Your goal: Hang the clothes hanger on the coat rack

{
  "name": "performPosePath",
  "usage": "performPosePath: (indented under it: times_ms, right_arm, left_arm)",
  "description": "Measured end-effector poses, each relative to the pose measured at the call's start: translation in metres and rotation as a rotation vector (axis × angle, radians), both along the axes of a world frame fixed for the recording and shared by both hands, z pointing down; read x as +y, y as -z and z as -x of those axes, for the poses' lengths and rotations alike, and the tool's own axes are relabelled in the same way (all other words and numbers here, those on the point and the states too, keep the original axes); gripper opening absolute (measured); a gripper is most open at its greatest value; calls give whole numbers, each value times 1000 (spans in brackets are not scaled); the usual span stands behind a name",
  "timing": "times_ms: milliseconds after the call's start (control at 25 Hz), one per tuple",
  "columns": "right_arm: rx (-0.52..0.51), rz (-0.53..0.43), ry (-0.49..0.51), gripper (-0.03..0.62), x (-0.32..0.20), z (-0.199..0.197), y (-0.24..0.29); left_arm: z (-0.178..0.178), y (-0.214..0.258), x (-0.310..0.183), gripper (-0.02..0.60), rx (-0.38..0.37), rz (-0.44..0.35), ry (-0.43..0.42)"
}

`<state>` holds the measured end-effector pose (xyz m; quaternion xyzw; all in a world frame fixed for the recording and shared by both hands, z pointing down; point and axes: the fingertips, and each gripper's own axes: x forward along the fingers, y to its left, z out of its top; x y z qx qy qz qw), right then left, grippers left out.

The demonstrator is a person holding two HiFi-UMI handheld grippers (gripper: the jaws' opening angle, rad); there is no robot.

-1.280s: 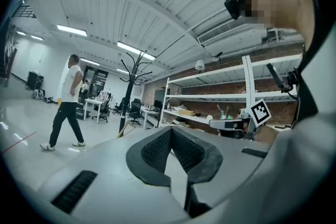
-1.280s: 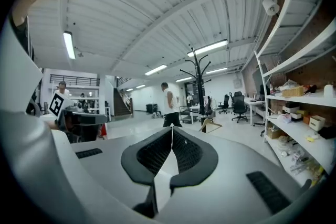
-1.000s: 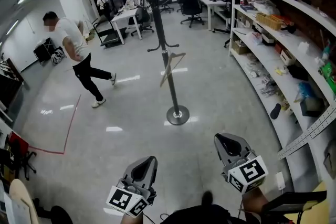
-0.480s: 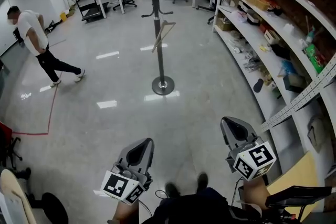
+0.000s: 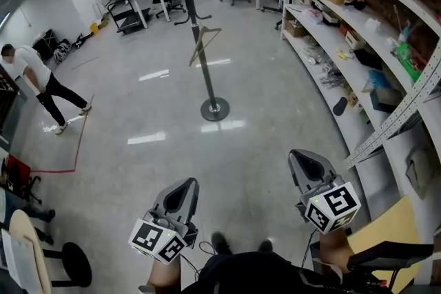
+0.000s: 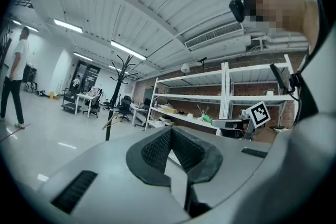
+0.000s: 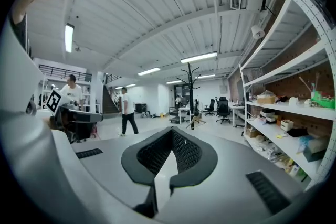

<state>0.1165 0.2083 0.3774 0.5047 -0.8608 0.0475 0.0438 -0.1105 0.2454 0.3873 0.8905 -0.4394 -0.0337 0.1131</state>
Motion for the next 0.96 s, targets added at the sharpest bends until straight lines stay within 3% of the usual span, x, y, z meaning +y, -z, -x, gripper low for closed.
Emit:
performPosePath:
  times_ms: [120, 360, 960]
  right_arm:
    - [-15, 17, -5, 6, 11, -37, -11]
    - [-9, -28, 21, 6, 36, -44, 7]
    - [27, -71, 49, 6, 75, 11, 22]
  left_arm:
    - [-33, -1, 16, 0, 0, 14, 18]
    - [-38, 5, 41, 0, -16, 8, 68]
    - [9, 13, 81, 1, 7, -43, 85]
